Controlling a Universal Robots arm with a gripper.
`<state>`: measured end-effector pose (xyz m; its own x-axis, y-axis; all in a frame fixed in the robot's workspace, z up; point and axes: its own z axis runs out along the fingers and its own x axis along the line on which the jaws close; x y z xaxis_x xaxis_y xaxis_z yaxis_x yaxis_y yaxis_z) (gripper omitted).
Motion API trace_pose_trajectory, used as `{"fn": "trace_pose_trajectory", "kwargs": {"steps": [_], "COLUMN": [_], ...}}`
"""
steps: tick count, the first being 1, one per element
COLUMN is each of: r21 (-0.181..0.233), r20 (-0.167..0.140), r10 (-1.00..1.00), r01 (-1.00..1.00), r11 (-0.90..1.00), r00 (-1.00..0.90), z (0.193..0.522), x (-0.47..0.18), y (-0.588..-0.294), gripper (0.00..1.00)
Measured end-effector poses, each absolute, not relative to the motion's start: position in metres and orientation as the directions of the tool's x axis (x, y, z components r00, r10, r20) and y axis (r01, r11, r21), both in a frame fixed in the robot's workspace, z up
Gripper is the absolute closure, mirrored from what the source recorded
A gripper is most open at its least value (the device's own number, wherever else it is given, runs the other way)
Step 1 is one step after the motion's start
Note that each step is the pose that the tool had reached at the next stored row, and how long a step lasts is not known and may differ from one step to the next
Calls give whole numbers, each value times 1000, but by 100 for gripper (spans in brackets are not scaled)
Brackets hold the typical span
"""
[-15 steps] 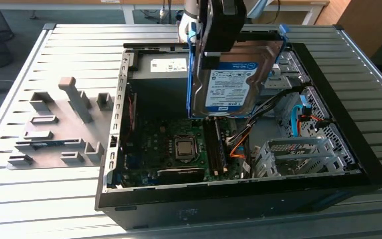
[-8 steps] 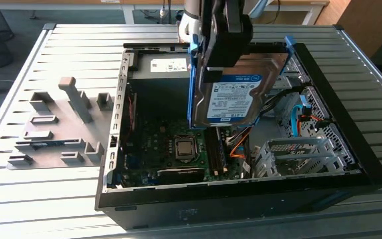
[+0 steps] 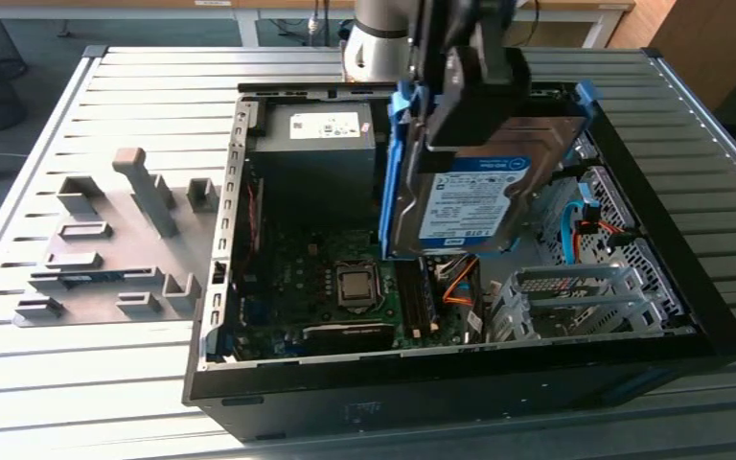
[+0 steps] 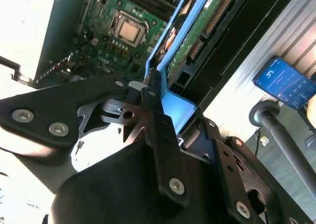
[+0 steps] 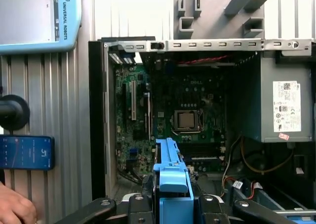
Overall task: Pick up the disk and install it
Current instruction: 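Insert the disk into the insertion slot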
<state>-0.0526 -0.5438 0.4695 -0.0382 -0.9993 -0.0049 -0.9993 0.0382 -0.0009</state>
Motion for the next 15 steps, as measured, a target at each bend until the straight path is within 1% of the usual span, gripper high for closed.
{"fn": "trace_pose_trajectory", "kwargs": {"steps": [7,12,15], "r21": [-1,-1,-1], "r20": [-5,-5,-5], "r10": [-999,-999,-999], "r01": [-999,-999,-999], "r11": [38,38,38], "r00": [-38,-38,-38], "z": [469,468,468], "x": [-33,-33,-30], "y": [-547,-562,-566], "gripper": [63,63,63]}}
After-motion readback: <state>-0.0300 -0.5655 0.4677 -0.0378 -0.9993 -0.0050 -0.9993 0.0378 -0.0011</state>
